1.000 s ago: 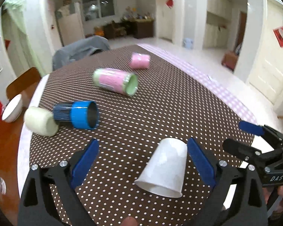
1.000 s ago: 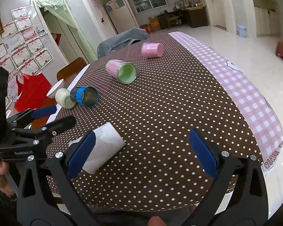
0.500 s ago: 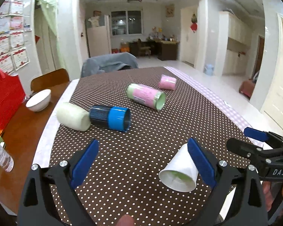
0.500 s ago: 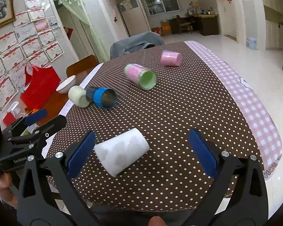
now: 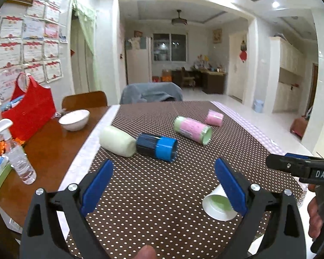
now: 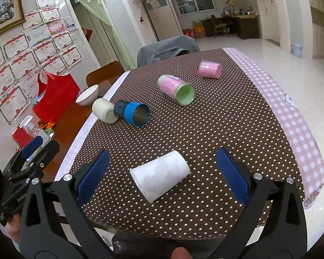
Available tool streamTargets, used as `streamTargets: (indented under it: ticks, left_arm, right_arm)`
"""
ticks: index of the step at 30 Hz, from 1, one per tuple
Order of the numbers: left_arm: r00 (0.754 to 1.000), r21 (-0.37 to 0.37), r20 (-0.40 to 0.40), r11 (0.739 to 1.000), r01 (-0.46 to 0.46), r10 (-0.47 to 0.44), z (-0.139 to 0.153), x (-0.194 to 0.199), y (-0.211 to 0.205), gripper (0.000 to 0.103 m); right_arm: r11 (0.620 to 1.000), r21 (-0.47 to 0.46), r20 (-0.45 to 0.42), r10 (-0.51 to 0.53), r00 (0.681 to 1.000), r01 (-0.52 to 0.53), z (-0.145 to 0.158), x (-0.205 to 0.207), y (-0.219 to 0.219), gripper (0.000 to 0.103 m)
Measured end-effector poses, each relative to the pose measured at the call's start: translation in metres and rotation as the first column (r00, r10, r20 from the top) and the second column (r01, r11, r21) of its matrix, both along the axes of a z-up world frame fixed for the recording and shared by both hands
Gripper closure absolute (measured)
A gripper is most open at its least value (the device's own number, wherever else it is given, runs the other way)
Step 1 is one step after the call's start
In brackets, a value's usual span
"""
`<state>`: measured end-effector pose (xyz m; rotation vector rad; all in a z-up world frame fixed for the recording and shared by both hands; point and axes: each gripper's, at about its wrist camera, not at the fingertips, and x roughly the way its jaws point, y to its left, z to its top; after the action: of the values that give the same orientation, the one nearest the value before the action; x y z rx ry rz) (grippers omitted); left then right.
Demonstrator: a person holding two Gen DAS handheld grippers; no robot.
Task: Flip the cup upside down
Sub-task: 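Lower the white cup to the table and open the left gripper, then grasp the white cup with the right gripper around its body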
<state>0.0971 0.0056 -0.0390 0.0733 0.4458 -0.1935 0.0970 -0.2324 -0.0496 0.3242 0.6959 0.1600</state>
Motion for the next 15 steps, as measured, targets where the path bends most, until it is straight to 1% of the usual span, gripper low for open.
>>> streamTargets:
  ticks: [3, 9, 12, 15]
  left_arm:
    - [1.0, 0.0, 0.025, 1.0, -0.014, 0.014, -0.002, -0.006, 0.004, 0.01]
    - [0.999, -0.011, 0.021, 1.0, -0.025, 0.025, -0.007, -0.008, 0.011, 0.01]
    - [0.999, 0.0, 0.024, 1.0, -0.029, 0.029, -0.008, -0.007, 0.013, 0.01]
    - [0.999, 0.013, 0.024, 0.999, -0.034, 0.033, -0.012, -0.004, 0.013, 0.01]
  right_arm:
    - [1.0, 0.019, -0.034, 0.007, 0.999, -0.007, -0.002, 0.004, 0.001, 0.006]
    - [0.998, 0.059, -0.139, 0.012, 0.99, -0.004, -0.013, 0.014, 0.003, 0.006]
    - [0.995, 0.096, -0.19, 0.023, 0.982, -0.005, -0.02, 0.019, 0.003, 0.006]
    - [0.989, 0.149, -0.258, 0.036, 0.965, 0.003, -0.033, 0.027, 0.002, 0.006]
